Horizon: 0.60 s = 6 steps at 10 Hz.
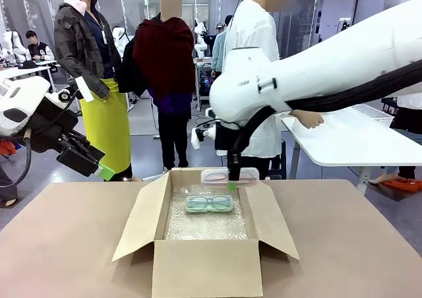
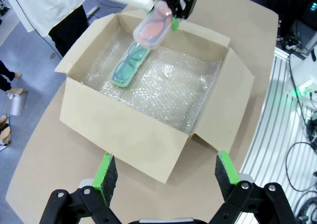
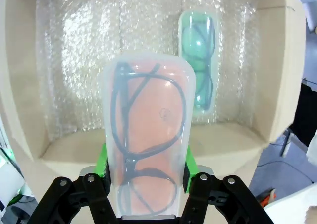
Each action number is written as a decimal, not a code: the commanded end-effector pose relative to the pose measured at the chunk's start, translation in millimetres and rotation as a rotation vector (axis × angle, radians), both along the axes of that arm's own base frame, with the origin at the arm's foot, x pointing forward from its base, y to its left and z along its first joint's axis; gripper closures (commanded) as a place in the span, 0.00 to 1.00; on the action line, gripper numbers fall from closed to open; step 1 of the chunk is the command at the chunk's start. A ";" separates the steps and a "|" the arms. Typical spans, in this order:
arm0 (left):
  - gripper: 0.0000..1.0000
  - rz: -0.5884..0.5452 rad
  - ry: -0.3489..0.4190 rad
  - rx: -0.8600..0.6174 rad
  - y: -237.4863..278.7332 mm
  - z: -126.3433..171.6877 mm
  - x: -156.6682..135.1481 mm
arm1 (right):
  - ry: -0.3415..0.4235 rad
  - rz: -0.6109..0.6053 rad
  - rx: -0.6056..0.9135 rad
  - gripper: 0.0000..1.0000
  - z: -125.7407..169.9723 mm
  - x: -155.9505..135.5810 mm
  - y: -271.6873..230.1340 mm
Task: Pack the glasses set securely to prepare it for shipping.
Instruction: Put the Glasses case from the right side of the table into the Package Box.
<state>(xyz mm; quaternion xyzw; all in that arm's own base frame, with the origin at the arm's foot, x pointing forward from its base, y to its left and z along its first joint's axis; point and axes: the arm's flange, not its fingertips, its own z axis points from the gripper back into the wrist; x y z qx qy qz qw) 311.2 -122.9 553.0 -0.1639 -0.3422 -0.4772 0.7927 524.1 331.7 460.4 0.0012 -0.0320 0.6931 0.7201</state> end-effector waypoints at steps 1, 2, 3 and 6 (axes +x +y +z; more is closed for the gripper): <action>0.00 -0.015 0.003 -0.013 1.5 0.2 -0.5 | 0.015 -0.007 -0.009 0.52 -14.7 13.0 20.5; 0.00 -0.015 0.003 -0.013 1.5 0.2 -0.5 | 0.028 0.000 -0.007 0.52 -27.9 13.2 29.8; 0.00 -0.015 0.003 -0.013 1.5 0.2 -0.5 | 0.041 0.012 0.006 0.52 -39.3 12.5 35.5; 0.00 -0.015 0.003 -0.013 1.5 0.2 -0.5 | 0.087 0.054 0.029 0.52 -78.5 15.7 36.3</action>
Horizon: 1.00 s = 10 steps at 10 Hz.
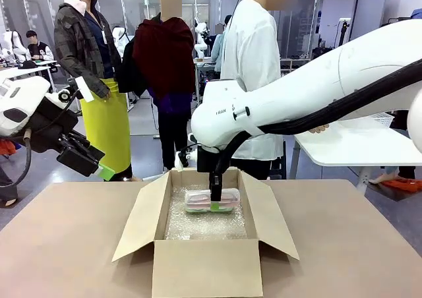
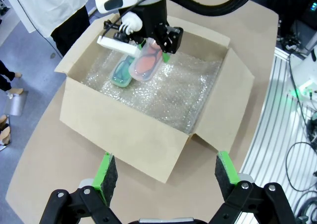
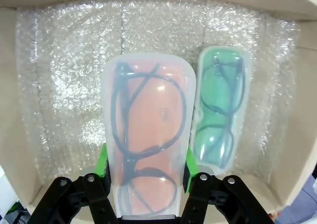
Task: Pack the glasses set securely to prepare it for shipping.
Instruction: Put the Glasses case from the right side of the table into the Package Box.
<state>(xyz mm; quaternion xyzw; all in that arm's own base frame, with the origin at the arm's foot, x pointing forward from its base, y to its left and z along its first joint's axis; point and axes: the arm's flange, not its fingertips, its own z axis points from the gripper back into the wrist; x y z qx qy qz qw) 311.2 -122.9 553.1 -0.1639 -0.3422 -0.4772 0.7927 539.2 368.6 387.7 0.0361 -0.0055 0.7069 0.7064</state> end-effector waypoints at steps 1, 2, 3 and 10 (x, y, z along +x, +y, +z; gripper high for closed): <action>0.00 -0.015 0.003 -0.013 1.5 0.2 -0.5 | 0.005 0.026 0.033 0.52 -22.2 0.8 -3.9; 0.00 -0.015 0.003 -0.013 1.5 0.2 -0.5 | 0.005 0.039 0.064 0.52 -33.7 -1.5 -5.1; 0.00 -0.015 0.003 -0.013 1.5 0.2 -0.5 | -0.019 0.037 0.045 0.52 -37.6 -5.1 -5.3; 0.00 -0.015 0.003 -0.013 1.5 0.2 -0.5 | -0.017 0.041 0.043 0.00 -50.5 -6.2 -9.4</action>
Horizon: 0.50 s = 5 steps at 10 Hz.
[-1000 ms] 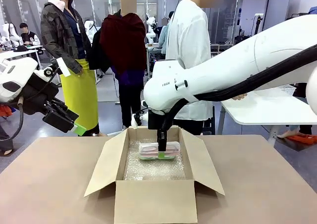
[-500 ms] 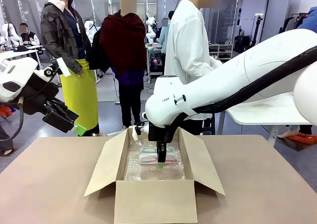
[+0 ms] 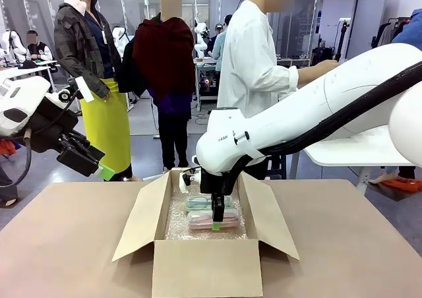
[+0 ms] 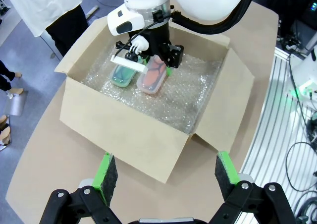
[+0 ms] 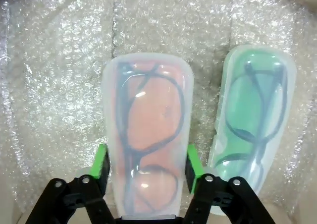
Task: Pack the glasses set securely to prepare it for shipping.
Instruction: Put the Glasses case from the right side of the table into the Package Box.
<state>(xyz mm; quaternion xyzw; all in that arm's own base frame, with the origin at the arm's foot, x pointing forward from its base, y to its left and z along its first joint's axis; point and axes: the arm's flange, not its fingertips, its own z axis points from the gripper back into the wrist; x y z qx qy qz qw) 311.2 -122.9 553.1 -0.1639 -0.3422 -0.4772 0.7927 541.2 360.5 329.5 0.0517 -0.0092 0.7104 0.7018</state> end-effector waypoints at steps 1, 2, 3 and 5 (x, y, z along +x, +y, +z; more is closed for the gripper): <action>0.00 -0.015 0.003 -0.013 1.5 0.2 -0.5 | -0.040 0.027 0.009 0.00 9.2 -8.7 -1.3; 0.00 -0.015 0.003 -0.013 1.5 0.2 -0.5 | -0.032 0.026 0.005 0.00 9.4 -8.8 -1.4; 0.00 -0.015 0.003 -0.013 1.5 0.2 -0.5 | -0.031 0.016 0.008 0.00 11.7 -9.7 -2.2; 0.00 -0.015 0.003 -0.013 1.5 0.2 -0.5 | -0.019 0.007 0.008 0.00 10.3 -1.6 3.1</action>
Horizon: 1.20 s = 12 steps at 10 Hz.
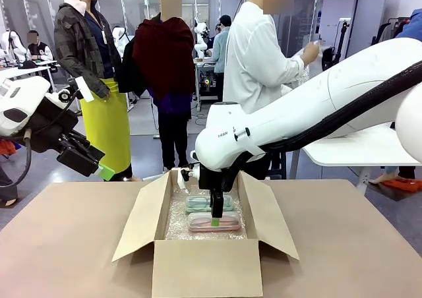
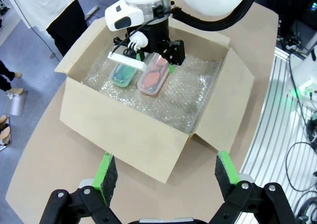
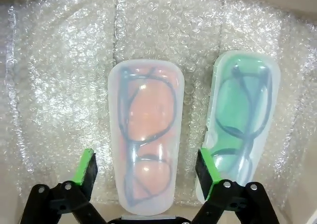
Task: Pack the glasses set securely to prepare it for shipping.
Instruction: Put the Glasses case from the right side of the table into the Package Box, then position the Package Box on the left side of the table.
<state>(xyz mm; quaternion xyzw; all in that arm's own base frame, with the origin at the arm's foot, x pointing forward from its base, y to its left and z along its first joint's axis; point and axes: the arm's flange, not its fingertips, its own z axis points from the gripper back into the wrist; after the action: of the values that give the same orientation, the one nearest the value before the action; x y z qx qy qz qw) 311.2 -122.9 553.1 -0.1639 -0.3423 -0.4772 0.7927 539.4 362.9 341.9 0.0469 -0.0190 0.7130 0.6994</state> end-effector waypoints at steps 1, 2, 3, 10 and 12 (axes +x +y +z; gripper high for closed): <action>0.00 -0.015 0.003 -0.013 1.5 0.2 -0.5 | 0.002 0.001 0.001 0.00 -2.0 0.2 0.7; 0.00 -0.015 0.003 -0.013 1.5 0.2 -0.5 | 0.002 0.001 0.001 0.00 -2.0 0.2 0.7; 0.00 -0.015 0.003 -0.013 1.5 0.2 -0.5 | 0.002 0.001 0.001 0.00 -2.0 0.2 0.7; 0.00 -0.015 0.003 -0.013 1.5 0.2 -0.5 | 0.002 0.001 0.001 0.00 -2.0 0.2 0.7; 0.00 -0.015 0.003 -0.013 1.5 0.2 -0.5 | 0.002 0.001 0.001 0.00 -2.0 0.2 0.7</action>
<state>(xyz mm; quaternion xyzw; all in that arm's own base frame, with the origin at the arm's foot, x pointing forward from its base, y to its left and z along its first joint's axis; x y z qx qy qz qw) 311.2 -122.9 553.1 -0.1639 -0.3423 -0.4772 0.7926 540.2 362.2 338.8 0.0483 -0.0171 0.7123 0.7000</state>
